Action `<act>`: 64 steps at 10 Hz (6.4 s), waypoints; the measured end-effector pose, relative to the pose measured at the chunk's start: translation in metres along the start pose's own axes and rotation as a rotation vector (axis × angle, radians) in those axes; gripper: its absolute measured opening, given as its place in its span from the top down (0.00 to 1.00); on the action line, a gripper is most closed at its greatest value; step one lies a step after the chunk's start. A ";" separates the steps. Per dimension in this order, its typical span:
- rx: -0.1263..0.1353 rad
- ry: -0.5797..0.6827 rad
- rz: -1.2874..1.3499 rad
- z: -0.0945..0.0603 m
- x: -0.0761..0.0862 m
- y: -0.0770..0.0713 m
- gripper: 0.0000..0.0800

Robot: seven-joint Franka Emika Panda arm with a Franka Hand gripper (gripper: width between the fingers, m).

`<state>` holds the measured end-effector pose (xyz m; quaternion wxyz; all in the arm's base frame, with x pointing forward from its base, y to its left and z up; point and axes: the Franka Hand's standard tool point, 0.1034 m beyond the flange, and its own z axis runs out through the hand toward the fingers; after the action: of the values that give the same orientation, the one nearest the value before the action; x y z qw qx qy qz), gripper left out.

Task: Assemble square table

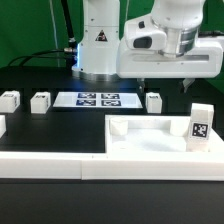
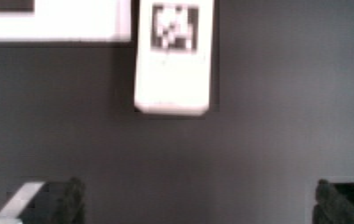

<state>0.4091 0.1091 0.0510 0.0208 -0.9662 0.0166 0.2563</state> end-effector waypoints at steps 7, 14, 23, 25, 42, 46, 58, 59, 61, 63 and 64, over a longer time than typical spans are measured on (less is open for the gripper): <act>-0.004 -0.453 0.089 0.026 -0.013 0.012 0.19; -0.055 -0.456 0.112 0.060 -0.018 -0.002 0.19; -0.046 -0.453 0.127 0.062 -0.016 0.005 0.64; -0.045 -0.453 0.128 0.061 -0.016 0.005 0.64; 0.061 0.061 0.121 -0.099 0.012 0.085 0.64; 0.061 0.415 0.117 -0.160 0.100 0.126 0.64; 0.032 0.923 0.195 -0.176 0.154 0.119 0.64; 0.031 0.921 0.195 -0.176 0.153 0.120 0.64; 0.030 0.920 0.195 -0.175 0.153 0.120 0.64; 0.030 0.922 0.196 -0.174 0.154 0.119 0.64; 0.024 0.992 0.212 -0.173 0.152 0.110 0.64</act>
Offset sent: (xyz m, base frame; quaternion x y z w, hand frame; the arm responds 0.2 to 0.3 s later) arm 0.0000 0.0000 0.0000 0.0000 -0.1296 0.0000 0.9916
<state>0.6222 -0.0127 0.1220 -0.0045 -0.9643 0.1256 -0.2331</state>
